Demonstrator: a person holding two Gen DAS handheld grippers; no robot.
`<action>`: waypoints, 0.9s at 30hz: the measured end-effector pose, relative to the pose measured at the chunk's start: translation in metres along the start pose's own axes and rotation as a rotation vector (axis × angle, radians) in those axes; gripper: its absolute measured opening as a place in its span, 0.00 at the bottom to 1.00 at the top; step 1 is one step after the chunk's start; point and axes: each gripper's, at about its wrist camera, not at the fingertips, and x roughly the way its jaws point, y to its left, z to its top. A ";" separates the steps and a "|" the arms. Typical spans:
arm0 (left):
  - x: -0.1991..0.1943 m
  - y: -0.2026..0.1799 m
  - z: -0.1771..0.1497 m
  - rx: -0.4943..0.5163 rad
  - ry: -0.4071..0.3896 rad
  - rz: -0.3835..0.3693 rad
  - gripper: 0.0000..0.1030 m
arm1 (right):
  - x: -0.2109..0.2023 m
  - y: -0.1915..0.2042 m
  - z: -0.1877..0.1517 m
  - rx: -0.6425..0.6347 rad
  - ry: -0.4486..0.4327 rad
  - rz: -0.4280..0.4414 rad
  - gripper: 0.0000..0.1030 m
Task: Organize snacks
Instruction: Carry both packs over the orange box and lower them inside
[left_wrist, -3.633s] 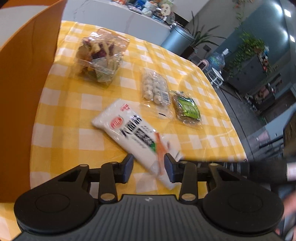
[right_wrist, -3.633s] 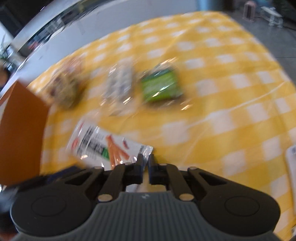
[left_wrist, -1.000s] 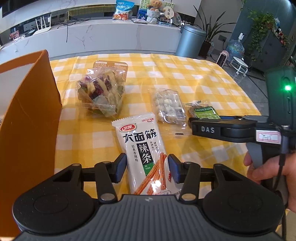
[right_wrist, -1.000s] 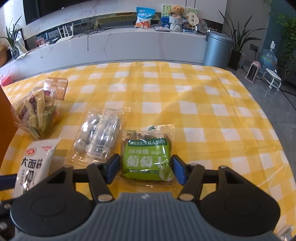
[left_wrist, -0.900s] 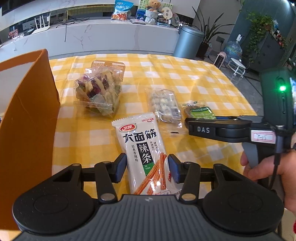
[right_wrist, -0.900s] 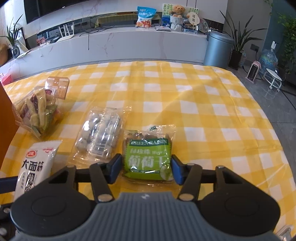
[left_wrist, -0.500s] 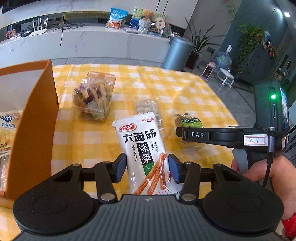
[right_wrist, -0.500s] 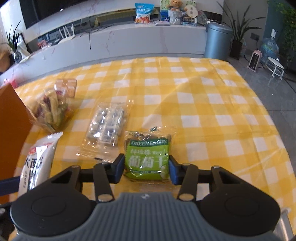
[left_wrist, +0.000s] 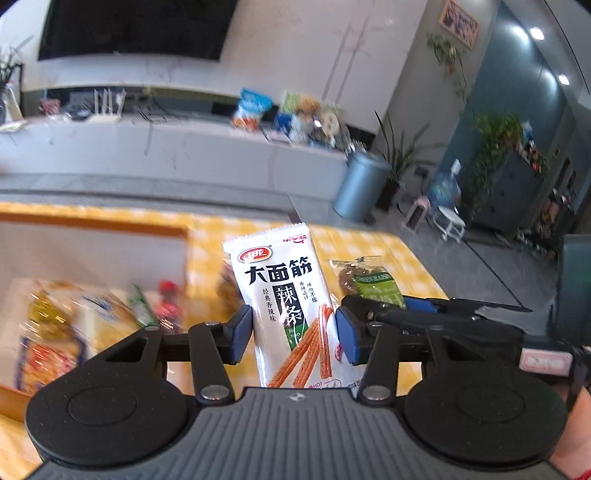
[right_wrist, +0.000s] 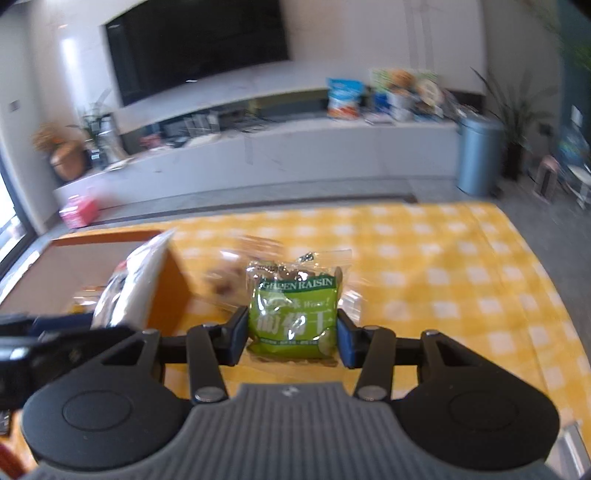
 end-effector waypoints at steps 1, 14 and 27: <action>-0.005 0.007 0.003 -0.007 -0.011 0.007 0.54 | -0.003 0.013 0.004 -0.021 -0.011 0.023 0.45; -0.038 0.117 0.032 -0.068 -0.067 0.163 0.54 | 0.023 0.151 0.033 -0.207 -0.007 0.201 0.45; -0.018 0.241 0.033 -0.243 0.087 0.200 0.54 | 0.110 0.236 0.039 -0.226 0.180 0.275 0.46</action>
